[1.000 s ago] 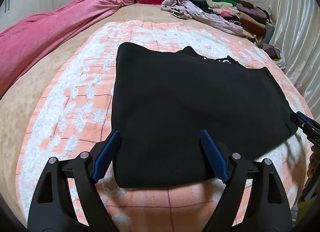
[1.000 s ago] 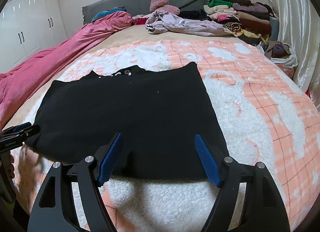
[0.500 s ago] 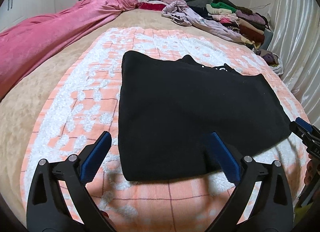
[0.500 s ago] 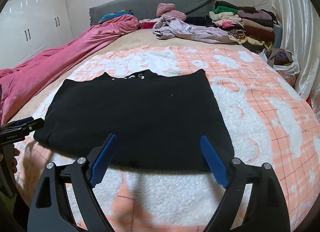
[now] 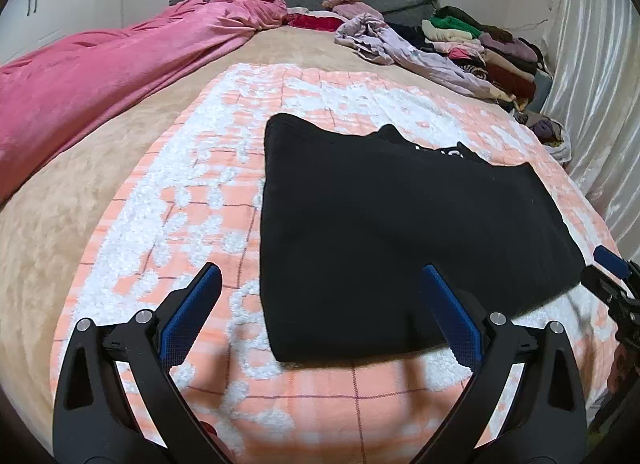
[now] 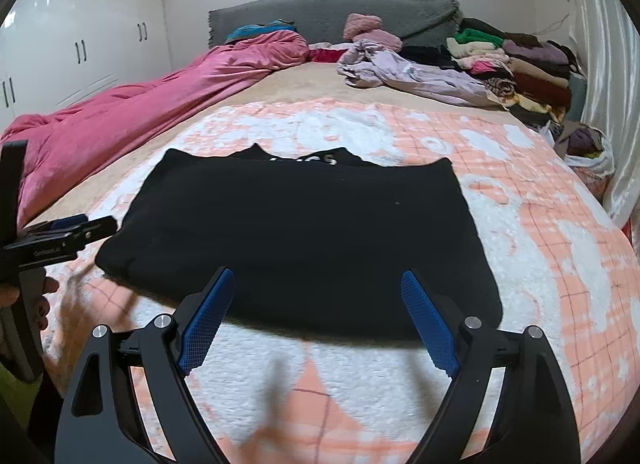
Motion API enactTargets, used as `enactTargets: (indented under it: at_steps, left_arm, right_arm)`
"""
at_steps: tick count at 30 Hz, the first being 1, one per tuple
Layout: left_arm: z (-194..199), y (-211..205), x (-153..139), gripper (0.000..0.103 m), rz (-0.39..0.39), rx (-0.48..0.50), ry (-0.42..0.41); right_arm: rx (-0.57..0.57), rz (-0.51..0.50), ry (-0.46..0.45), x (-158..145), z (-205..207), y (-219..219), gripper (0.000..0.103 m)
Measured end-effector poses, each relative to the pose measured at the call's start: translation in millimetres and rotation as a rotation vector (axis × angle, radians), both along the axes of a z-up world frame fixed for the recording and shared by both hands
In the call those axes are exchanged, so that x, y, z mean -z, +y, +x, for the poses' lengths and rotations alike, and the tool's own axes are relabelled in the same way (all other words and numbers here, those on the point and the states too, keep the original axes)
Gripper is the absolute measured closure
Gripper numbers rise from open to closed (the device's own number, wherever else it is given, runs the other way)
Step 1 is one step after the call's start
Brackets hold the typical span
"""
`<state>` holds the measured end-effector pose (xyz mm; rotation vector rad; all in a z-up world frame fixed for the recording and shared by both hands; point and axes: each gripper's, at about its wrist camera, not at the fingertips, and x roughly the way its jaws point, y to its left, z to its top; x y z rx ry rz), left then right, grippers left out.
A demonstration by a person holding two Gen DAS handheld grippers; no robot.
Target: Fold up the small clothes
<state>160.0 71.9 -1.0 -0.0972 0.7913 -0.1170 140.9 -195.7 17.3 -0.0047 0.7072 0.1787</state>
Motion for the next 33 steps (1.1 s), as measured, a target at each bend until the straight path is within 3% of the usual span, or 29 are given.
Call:
enactTargets:
  at_steps: [5, 16, 33]
  left_arm:
    - [-2, 4, -4, 0.01, 0.037, -0.024, -0.026]
    - [-1, 21, -10, 0.01, 0.032, -0.073, -0.046]
    - [4, 70, -15, 0.01, -0.06, -0.188, -0.046]
  right_arm:
    - [-0.041, -0.007, -0.002, -2, -2, 16, 0.018]
    - [-0.133, -0.023, -0.006, -7, -4, 53, 0.018]
    - [-0.262, -0.081, -0.003, 1, 7, 108, 0.018]
